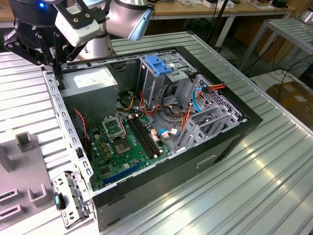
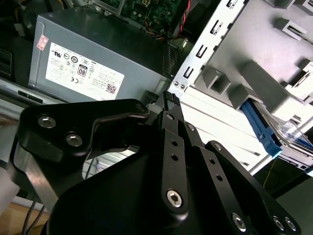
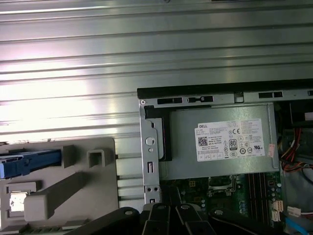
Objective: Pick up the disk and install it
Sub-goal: 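Reach for the disk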
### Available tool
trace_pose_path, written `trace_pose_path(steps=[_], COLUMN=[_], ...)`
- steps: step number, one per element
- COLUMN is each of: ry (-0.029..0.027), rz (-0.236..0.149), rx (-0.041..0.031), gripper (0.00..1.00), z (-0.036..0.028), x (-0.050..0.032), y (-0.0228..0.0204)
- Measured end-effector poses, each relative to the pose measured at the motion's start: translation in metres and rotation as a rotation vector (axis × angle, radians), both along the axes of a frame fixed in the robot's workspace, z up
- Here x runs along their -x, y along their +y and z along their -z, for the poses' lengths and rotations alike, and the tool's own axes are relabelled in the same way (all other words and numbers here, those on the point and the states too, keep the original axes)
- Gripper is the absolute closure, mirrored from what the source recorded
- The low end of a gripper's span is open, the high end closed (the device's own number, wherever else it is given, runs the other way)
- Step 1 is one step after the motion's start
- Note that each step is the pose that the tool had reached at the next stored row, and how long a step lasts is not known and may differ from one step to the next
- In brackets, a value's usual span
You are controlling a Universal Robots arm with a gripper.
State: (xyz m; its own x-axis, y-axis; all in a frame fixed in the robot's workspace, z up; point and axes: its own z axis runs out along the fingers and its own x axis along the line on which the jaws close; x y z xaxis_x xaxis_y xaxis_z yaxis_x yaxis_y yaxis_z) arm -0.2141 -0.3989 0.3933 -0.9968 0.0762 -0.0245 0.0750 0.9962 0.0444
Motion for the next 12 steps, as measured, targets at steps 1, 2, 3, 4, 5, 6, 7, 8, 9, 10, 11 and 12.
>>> trace_pose_path(steps=[1, 2, 3, 4, 5, 6, 7, 8, 9, 10, 11, 12], ry=[0.0, 0.0, 0.0, -0.0001, -0.0001, 0.0, 0.0, 0.0, 0.0, 0.0, 0.0, 0.0], rz=[0.0, 0.0, 0.0, 0.0, 0.0, 0.0, 0.0, 0.0, 0.0, 0.0, 0.0, 0.0], rx=[0.0, 0.0, 0.0, 0.0, 0.0, 0.0001, 0.0, 0.0, 0.0, 0.0, 0.0001, 0.0], gripper=[0.89, 0.89, 0.89, 0.89, 0.89, 0.89, 0.89, 0.89, 0.89, 0.89, 0.89, 0.89], z=[0.0, 0.0, 0.0, 0.0, 0.0, 0.0, 0.0, 0.0, 0.0, 0.0, 0.0, 0.0], x=[0.0006, 0.0009, 0.0014, 0.0019, 0.0022, 0.0028, 0.0031, 0.0035, 0.0039, 0.0043, 0.0049, 0.0052], y=[0.0, 0.0, 0.0, 0.0, 0.0, 0.0, 0.0, 0.0, 0.0, 0.0, 0.0, 0.0])
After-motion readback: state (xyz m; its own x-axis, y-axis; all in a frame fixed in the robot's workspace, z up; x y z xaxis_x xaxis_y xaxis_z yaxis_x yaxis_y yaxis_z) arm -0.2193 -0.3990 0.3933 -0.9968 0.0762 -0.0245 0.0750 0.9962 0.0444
